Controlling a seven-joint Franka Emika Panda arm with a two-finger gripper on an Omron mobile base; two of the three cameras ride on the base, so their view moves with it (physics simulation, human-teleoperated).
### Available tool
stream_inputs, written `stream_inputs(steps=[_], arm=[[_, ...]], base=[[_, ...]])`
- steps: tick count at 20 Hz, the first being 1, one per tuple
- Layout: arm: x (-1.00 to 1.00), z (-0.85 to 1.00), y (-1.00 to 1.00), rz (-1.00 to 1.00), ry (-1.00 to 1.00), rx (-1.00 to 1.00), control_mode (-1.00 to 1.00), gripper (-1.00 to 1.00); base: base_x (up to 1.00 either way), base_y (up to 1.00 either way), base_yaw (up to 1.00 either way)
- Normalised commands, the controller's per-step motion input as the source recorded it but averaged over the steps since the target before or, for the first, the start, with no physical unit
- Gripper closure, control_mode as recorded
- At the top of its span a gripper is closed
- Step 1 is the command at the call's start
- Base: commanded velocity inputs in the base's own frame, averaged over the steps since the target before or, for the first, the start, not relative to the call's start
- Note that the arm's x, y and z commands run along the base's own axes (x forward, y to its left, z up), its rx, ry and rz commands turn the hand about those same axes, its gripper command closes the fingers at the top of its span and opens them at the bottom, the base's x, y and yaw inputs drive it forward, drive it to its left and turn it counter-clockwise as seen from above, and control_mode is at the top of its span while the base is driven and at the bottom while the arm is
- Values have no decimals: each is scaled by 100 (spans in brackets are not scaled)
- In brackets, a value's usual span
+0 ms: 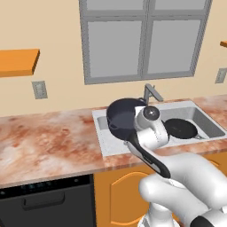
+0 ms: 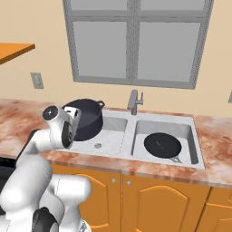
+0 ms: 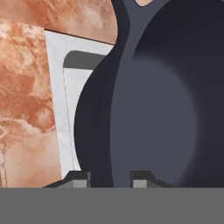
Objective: Move the pot and pan from the stove into the sink.
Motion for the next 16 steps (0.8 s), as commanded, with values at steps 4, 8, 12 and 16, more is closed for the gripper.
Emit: stream_inputs(steps=[4, 8, 12, 16], arm=[[10, -22, -1, -11, 0, 1, -100, 100], [10, -10, 0, -12, 0, 3, -100, 100], [1, -1, -1, -4, 0, 4, -100, 100], [0, 0, 0, 0, 0, 1, -100, 100]], base=[[0, 0, 0], [0, 0, 0], [0, 0, 0], [0, 0, 0]])
